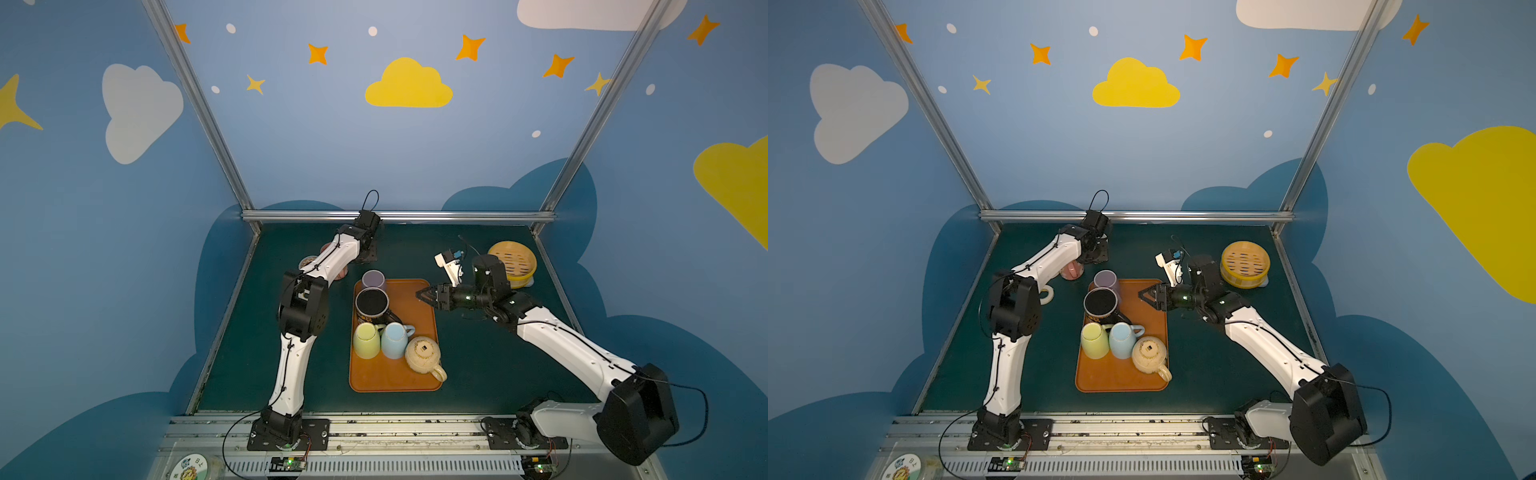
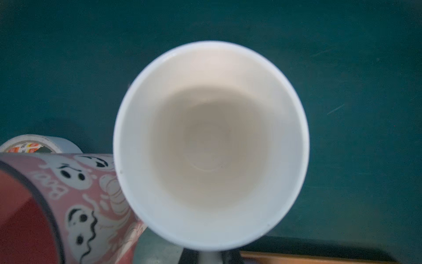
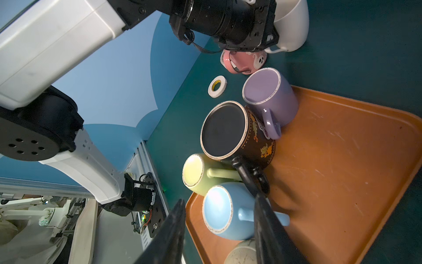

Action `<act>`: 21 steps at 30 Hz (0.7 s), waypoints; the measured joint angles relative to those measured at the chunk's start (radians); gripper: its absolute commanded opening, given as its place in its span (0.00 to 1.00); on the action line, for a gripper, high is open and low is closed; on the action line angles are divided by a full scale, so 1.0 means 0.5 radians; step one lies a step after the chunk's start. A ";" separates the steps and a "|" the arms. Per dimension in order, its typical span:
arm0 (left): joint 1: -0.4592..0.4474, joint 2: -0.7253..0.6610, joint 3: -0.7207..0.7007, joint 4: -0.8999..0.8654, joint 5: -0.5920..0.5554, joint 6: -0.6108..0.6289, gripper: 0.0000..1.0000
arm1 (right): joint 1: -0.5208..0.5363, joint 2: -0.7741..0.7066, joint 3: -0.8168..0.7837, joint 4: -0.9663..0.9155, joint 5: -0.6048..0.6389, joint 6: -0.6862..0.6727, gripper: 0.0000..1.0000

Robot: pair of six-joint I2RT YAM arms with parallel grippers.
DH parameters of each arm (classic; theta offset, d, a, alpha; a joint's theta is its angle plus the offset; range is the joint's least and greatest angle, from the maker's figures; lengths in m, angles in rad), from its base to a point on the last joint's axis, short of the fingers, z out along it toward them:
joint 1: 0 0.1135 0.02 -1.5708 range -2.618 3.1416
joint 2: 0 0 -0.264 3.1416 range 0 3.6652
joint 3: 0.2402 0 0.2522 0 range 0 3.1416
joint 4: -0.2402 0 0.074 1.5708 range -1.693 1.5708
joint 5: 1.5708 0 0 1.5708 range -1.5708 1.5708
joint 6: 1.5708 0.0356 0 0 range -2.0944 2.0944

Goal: Turn the mug right side up
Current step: Place the mug at the top-center of the table.

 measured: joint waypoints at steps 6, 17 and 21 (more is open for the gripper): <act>0.006 0.017 0.039 -0.068 0.000 -0.006 0.04 | -0.009 0.018 0.000 -0.002 -0.003 -0.001 0.43; 0.002 0.031 0.078 -0.121 -0.004 -0.031 0.04 | -0.019 0.019 -0.001 0.000 -0.014 0.001 0.43; -0.002 0.031 0.042 -0.117 -0.012 -0.048 0.04 | -0.019 0.019 -0.001 0.001 -0.018 0.002 0.43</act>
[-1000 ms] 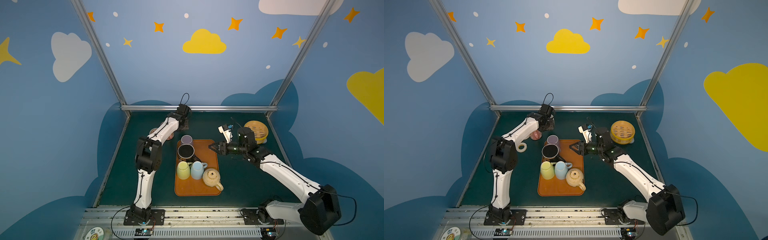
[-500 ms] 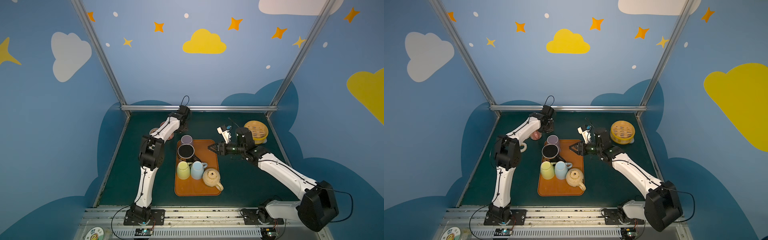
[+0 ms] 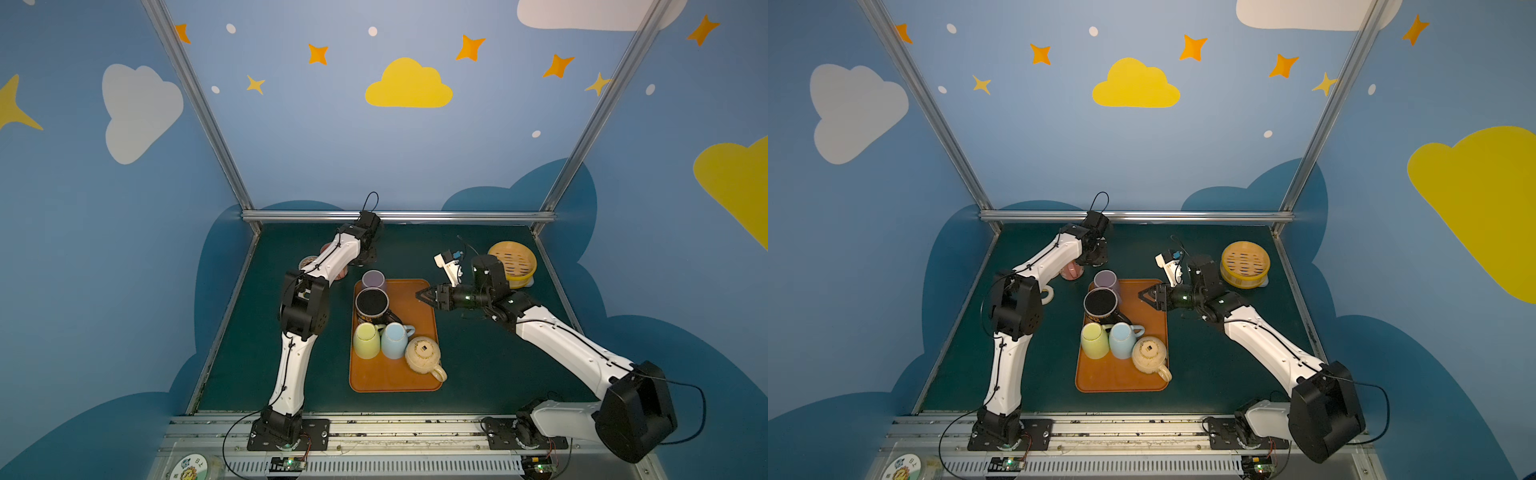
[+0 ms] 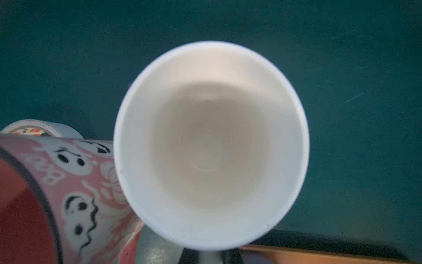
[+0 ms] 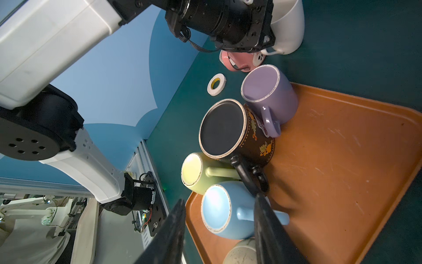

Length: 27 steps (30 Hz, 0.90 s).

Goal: Turn the mug right side up
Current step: Place the mug at the top-center of the table.

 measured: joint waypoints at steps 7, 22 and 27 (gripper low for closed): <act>-0.014 -0.042 -0.097 0.064 -0.031 -0.039 0.04 | 0.001 0.000 -0.002 0.000 -0.001 0.000 0.43; -0.024 -0.087 -0.191 0.124 -0.072 -0.057 0.21 | 0.011 -0.002 -0.015 0.002 -0.001 0.001 0.44; -0.024 -0.092 -0.215 0.117 -0.091 -0.068 0.29 | 0.011 -0.002 -0.015 0.002 0.001 0.001 0.44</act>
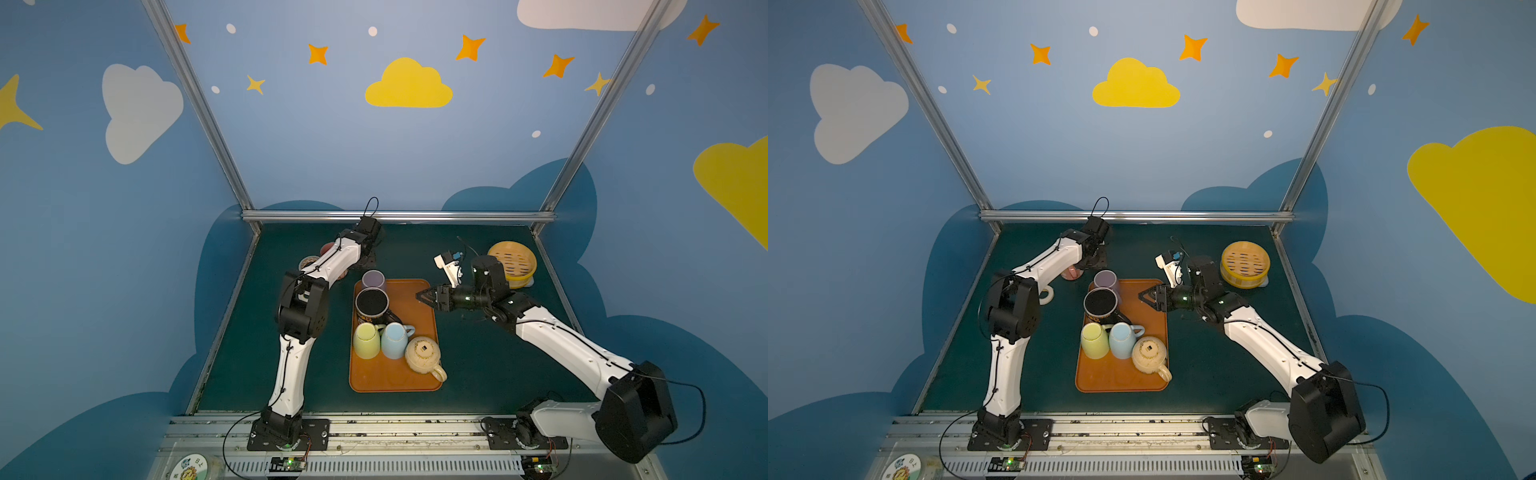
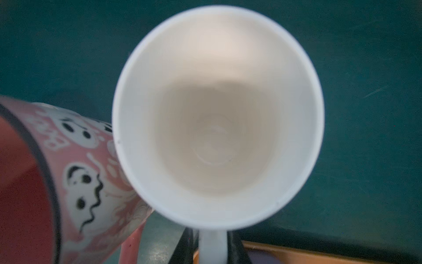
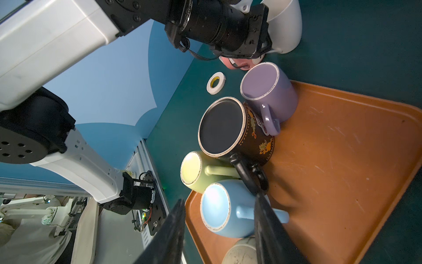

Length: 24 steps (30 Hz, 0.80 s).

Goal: Turn the mug right side up
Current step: Place the mug at the top-center of the table.

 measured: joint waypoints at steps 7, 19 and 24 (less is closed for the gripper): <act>-0.006 -0.050 -0.050 0.000 -0.010 -0.017 0.40 | 0.001 -0.012 0.000 -0.001 0.001 -0.001 0.44; -0.063 -0.205 -0.239 0.031 -0.012 -0.020 0.49 | 0.004 -0.052 -0.016 -0.002 0.005 -0.002 0.45; -0.089 -0.272 -0.299 0.042 -0.025 -0.018 0.43 | 0.006 -0.071 -0.019 -0.004 0.007 -0.002 0.45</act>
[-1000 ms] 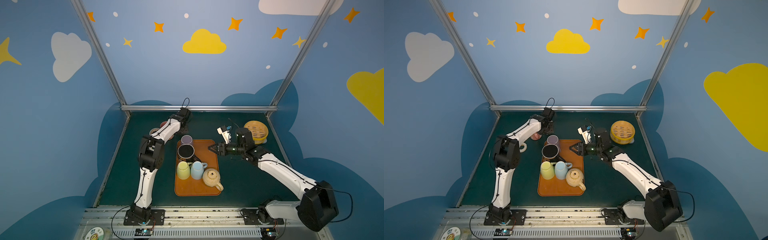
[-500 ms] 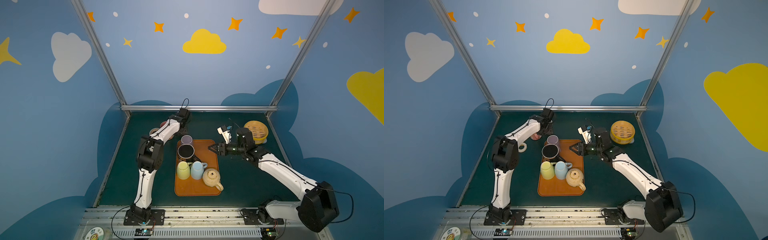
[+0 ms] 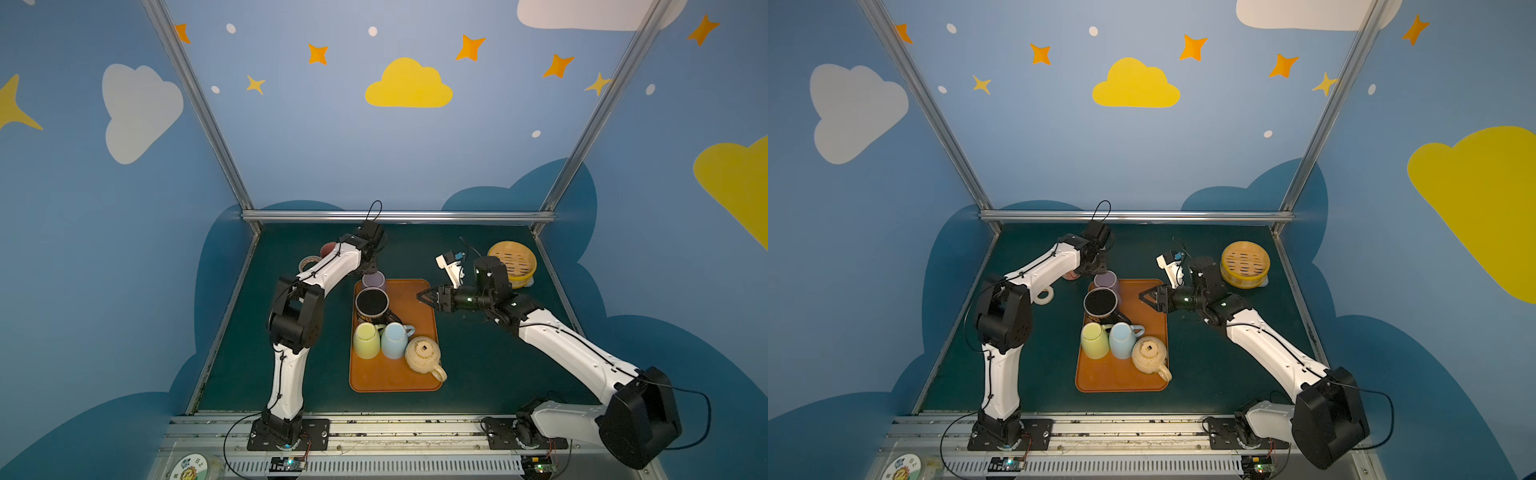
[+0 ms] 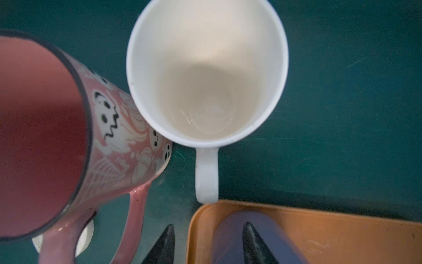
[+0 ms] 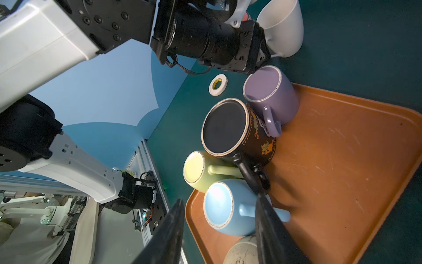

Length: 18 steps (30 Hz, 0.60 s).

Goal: Turn the mug right side up
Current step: Place the mug at the top-center of the table.

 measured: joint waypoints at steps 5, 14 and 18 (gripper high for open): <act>-0.011 -0.120 -0.046 0.002 -0.014 0.008 0.29 | 0.007 -0.020 0.000 0.000 0.000 0.000 0.45; 0.039 -0.285 -0.190 0.010 0.034 0.041 0.04 | 0.017 -0.020 0.000 0.000 0.001 -0.002 0.45; 0.074 -0.285 -0.297 0.013 0.098 0.047 0.04 | 0.023 -0.020 0.000 0.000 0.002 -0.001 0.45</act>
